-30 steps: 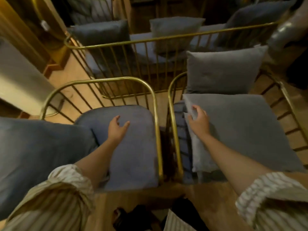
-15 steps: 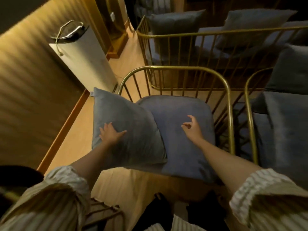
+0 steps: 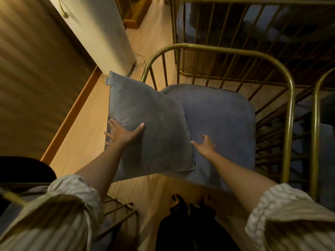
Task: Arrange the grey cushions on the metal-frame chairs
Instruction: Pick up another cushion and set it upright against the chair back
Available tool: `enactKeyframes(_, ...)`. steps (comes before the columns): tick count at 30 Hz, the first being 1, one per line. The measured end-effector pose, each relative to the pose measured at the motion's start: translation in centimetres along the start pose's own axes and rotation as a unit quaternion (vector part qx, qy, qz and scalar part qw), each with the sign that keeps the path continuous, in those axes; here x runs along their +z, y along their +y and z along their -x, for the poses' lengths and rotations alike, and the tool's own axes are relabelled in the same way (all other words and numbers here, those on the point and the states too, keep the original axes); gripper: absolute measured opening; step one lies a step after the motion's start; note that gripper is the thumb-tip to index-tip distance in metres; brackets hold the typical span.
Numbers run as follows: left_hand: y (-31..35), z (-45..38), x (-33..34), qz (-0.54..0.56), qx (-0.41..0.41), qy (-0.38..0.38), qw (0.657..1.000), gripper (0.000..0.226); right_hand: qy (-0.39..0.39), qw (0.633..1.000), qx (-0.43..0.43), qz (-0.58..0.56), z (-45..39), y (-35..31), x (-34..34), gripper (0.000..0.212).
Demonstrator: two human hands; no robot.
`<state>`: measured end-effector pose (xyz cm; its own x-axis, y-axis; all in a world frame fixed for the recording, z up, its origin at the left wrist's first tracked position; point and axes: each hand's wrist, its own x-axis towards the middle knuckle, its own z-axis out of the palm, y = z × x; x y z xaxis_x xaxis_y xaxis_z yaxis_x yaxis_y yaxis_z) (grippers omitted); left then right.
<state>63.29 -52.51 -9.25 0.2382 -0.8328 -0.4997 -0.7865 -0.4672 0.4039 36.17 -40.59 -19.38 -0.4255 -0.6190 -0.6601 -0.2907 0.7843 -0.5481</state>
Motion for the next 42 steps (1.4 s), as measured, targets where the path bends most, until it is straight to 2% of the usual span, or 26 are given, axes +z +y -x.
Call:
enactKeyframes(3, -1.2, -2.0, 0.5, -0.012, -0.009, 0.008, 1.0, 0.131, -0.017, 1.0, 0.02, 0.0, -1.5, -0.1, 1.2, 0.091)
enactKeyframes(6, -2.7, -4.0, 1.3, -0.032, 0.007, 0.012, 0.999, 0.127, -0.04, 0.996, 0.049, -0.063, -3.3, -0.2, 3.0, 0.111)
enactKeyframes(10, -3.8, -5.9, 1.7, -0.03, 0.039, 0.017, 0.999, 0.123, -0.035, 0.982, 0.079, -0.166, -6.1, -0.4, 5.1, 0.097)
enactKeyframes(13, -4.9, -7.5, 1.0, 0.019, 0.076, 0.002, 0.997, 0.132, -0.035, 0.972, 0.095, -0.212, -7.6, -0.4, 5.8, 0.098)
enactKeyframes(15, -5.2, -8.2, 0.5, 0.048, 0.096, -0.018, 0.994, 0.132, -0.064, 0.959, 0.105, -0.256, -9.1, 1.0, 6.6, 0.117)
enactKeyframes(17, -5.2, -8.3, 0.3, 0.069, 0.116, -0.025, 0.991, 0.123, -0.101, 0.942, 0.116, -0.3, -11.2, 3.0, 7.7, 0.134)
enactKeyframes(21, -5.8, -7.9, 0.1, 0.114, 0.12, -0.019, 0.986, 0.108, -0.129, 0.92, 0.11, -0.354, -6.9, 0.7, 5.9, 0.12)
enactKeyframes(24, -5.2, -6.6, -0.9, 0.144, 0.079, -0.029, 0.986, 0.104, -0.117, 0.911, 0.122, -0.375, -4.3, 1.6, 4.3, 0.119)
enactKeyframes(27, -3.5, -4.5, -0.3, 0.163, 0.097, -0.02, 0.982, 0.099, -0.086, 0.896, 0.116, -0.42, -2.9, 3.9, 2.2, 0.114)
enactKeyframes(32, 0.4, -1.6, 4.5, 0.173, 0.142, -0.079, 0.971, 0.098, -0.023, 0.876, 0.156, -0.456, -1.2, 9.1, -3.1, 0.112)
enactKeyframes(35, 2.0, -1.7, 7.8, 0.158, 0.141, -0.14, 0.967, 0.104, 0.018, 0.877, 0.151, -0.456, -0.9, 12.1, -5.9, 0.113)
enactKeyframes(38, 2.5, -2.7, 10.4, 0.153, 0.13, -0.164, 0.966, 0.113, 0.028, 0.881, 0.146, -0.449, -0.9, 12.9, -7.5, 0.108)
enactKeyframes(42, 2.1, -4.4, 12.7, 0.15, 0.103, -0.202, 0.962, 0.115, 0.056, 0.891, 0.122, -0.433, -2.0, 13.5, -7.9, 0.104)
